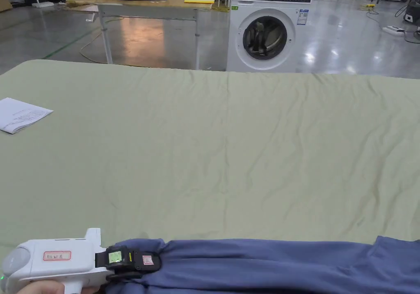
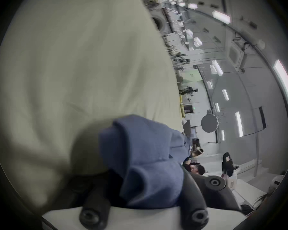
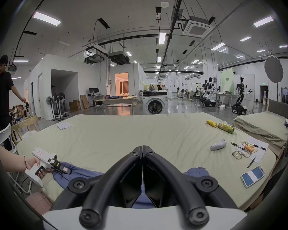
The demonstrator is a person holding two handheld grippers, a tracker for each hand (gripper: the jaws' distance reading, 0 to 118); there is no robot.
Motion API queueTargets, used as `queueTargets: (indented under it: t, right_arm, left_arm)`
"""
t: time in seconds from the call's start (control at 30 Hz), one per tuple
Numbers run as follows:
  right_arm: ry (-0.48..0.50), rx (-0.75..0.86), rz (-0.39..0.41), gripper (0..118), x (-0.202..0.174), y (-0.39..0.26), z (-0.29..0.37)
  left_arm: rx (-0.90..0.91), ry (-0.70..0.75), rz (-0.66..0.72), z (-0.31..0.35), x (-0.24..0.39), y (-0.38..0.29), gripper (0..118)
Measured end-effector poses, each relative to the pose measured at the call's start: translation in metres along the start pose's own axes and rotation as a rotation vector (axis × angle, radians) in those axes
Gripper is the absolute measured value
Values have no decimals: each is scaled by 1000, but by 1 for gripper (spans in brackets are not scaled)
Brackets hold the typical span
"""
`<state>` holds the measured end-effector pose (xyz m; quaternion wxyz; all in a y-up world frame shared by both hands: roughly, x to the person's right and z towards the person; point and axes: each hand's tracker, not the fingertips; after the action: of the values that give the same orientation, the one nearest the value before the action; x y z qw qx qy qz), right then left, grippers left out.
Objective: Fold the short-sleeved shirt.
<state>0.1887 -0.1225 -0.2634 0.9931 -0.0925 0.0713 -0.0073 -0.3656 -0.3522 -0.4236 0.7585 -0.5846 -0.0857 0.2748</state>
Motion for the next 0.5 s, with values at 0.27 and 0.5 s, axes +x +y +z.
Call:
queueTargets:
  t: [0.27,0.5]
  right_arm:
    - [40,-26,-20,0,-7,-3,-2]
    - [106,1,-74,0,-8,-8,7]
  left_arm:
    - [206,-223,-197,74,102,-18,2]
    - [297,421,-453,161,99,-23,2]
